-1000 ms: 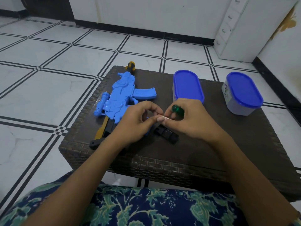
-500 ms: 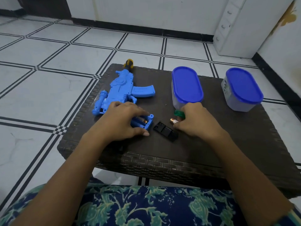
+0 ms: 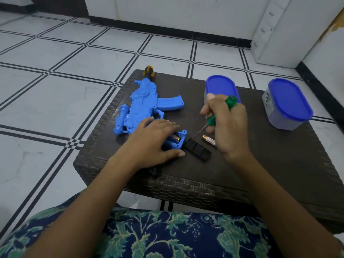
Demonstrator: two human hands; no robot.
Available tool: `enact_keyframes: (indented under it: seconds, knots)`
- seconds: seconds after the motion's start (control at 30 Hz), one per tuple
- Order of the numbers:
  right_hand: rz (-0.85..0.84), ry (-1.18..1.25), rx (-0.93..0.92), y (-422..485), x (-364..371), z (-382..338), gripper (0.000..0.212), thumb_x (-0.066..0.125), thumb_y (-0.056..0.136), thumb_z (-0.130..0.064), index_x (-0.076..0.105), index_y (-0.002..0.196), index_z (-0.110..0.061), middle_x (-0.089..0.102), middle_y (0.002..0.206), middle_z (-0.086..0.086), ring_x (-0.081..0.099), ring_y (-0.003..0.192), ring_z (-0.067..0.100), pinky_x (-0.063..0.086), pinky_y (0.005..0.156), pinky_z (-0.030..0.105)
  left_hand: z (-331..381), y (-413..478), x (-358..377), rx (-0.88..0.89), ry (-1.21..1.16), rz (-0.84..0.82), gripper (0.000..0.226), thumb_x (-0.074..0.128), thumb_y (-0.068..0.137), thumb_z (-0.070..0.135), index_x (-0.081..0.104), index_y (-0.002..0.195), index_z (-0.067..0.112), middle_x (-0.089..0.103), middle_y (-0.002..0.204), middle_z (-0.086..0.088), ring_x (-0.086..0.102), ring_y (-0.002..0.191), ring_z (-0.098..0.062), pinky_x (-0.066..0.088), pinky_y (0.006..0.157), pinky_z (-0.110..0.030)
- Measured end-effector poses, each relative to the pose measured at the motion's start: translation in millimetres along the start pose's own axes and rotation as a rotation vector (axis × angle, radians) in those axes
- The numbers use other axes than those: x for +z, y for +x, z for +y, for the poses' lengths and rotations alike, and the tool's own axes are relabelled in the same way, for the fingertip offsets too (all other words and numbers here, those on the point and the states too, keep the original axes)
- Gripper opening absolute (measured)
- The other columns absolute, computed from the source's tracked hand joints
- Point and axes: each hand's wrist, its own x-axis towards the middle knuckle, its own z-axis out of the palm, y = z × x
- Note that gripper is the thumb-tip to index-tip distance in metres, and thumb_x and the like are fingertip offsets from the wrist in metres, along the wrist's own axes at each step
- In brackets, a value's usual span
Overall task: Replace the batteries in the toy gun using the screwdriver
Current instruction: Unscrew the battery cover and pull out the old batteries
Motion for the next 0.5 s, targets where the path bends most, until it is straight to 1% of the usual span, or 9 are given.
enact_keyframes:
  seconds: [0.07,0.1,0.17,0.23,0.3,0.37,0.4,0.5]
  knots:
    - [-0.008,-0.061,0.016,2,1,7,0.039,0.054,0.097,-0.024,0.054,0.061,-0.007,0.049,0.050,-0.004,0.047,0.044,0.009,0.039,0.048,0.024,0,-1,3,-0.010,0.011,-0.007,0.084,0.032,0.074,0.080,0.040,0.141,0.030,0.041,0.147,0.013,0.030,0.138,-0.006,0.012,0.118,-0.035]
    - [-0.012,-0.101,-0.002,3,1,9,0.040,0.054,0.097,-0.024,0.054,0.061,-0.006,0.049,0.049,-0.005,0.049,0.045,0.010,0.040,0.049,0.025,0,-1,4,-0.013,0.014,-0.012,0.085,0.031,0.074,0.080,0.038,0.142,0.030,0.039,0.149,0.012,0.027,0.140,-0.006,0.011,0.119,-0.036]
    - [-0.014,-0.154,-0.048,2,3,12,0.040,0.054,0.097,-0.024,0.055,0.065,-0.001,0.051,0.049,0.004,0.054,0.047,0.020,0.041,0.051,0.029,0,1,4,-0.016,0.014,-0.025,0.084,0.033,0.076,0.080,0.036,0.143,0.030,0.036,0.151,0.011,0.024,0.142,-0.005,0.010,0.120,-0.037]
    - [-0.013,-0.172,-0.087,1,4,14,0.039,0.053,0.098,-0.024,0.056,0.070,0.003,0.057,0.057,0.018,0.058,0.056,0.030,0.042,0.051,0.033,1,1,3,-0.018,0.020,-0.036,0.080,0.040,0.079,0.076,0.035,0.144,0.029,0.034,0.153,0.011,0.021,0.143,-0.005,0.008,0.120,-0.036]
    - [-0.041,-0.218,-0.134,0,5,15,0.040,0.052,0.099,-0.025,0.055,0.075,0.007,0.057,0.063,0.023,0.059,0.061,0.035,0.043,0.050,0.038,2,1,3,-0.018,0.028,-0.042,0.079,0.043,0.081,0.073,0.035,0.145,0.028,0.032,0.154,0.011,0.019,0.144,-0.005,0.006,0.120,-0.035]
    - [-0.086,-0.270,-0.179,1,6,17,0.040,0.051,0.099,-0.026,0.054,0.076,0.006,0.055,0.063,0.023,0.058,0.062,0.037,0.046,0.050,0.043,2,1,3,-0.017,0.030,-0.045,0.079,0.042,0.080,0.073,0.034,0.146,0.028,0.031,0.154,0.010,0.019,0.144,-0.005,0.006,0.120,-0.036]
    - [-0.106,-0.296,-0.202,1,7,18,0.039,0.051,0.100,-0.026,0.055,0.075,0.005,0.055,0.062,0.022,0.058,0.060,0.035,0.047,0.053,0.044,2,1,3,-0.016,0.030,-0.046,0.080,0.041,0.080,0.073,0.034,0.146,0.028,0.031,0.154,0.010,0.019,0.144,-0.005,0.006,0.120,-0.037]
    - [-0.150,-0.358,-0.250,1,9,19,0.037,0.050,0.101,-0.025,0.055,0.074,0.001,0.056,0.060,0.018,0.058,0.058,0.032,0.044,0.057,0.044,1,1,3,-0.016,0.029,-0.044,0.080,0.039,0.079,0.074,0.035,0.145,0.029,0.031,0.154,0.010,0.019,0.144,-0.005,0.007,0.120,-0.037]
